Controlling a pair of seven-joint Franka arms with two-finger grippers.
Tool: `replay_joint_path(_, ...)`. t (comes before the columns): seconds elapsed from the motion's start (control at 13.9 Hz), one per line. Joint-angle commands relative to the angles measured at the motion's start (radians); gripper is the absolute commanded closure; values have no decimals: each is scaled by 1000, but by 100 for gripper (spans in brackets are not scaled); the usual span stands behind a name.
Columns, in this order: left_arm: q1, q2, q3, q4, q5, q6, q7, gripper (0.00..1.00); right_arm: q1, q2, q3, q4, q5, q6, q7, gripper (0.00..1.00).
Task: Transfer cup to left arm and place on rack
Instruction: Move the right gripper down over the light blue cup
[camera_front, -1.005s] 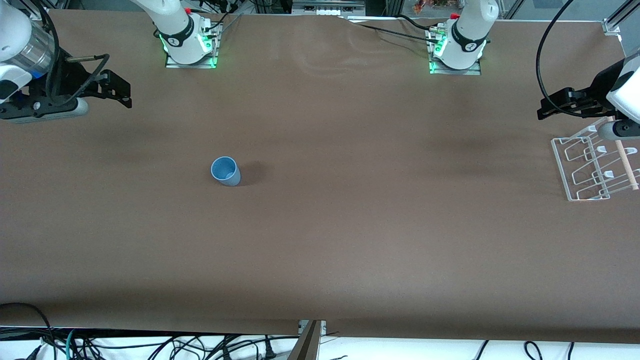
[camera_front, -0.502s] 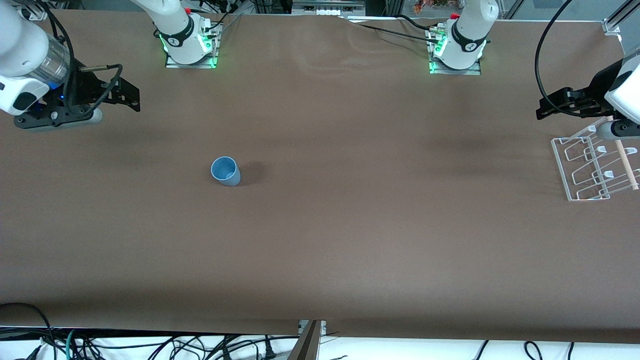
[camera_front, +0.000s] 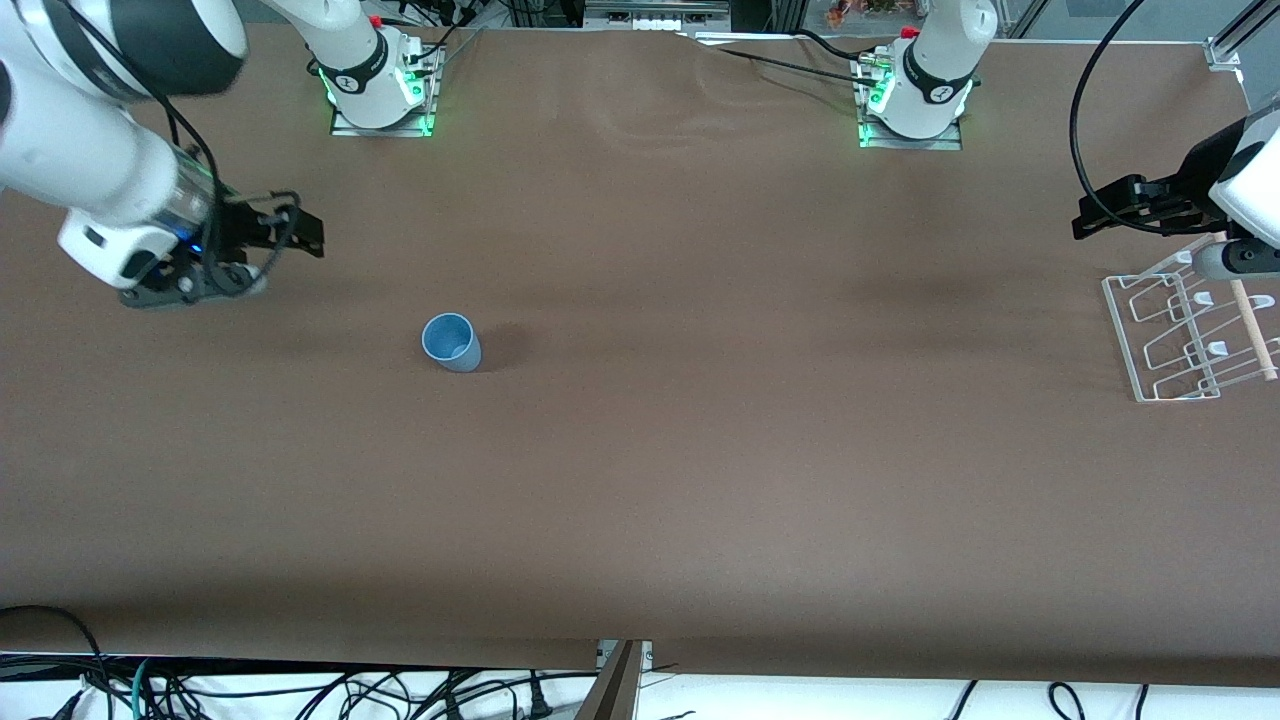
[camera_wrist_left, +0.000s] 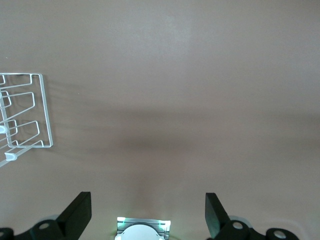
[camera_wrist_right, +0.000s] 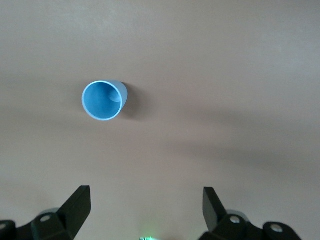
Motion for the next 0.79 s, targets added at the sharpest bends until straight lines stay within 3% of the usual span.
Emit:
replay_joint_path(0.0,-2,10,-1,22,-12,-5,-11,0,36,48,4,-77,14,114,14,1)
replay_joint_path(0.36,-9,16,-1,21,-14,-7,-8,0,90,180,4,-100,14,249,108,1)
replay_joint_path(0.72,-17,25,-9,21,-14,-7,-6,0,116,209,4,-240,14,421,139,2)
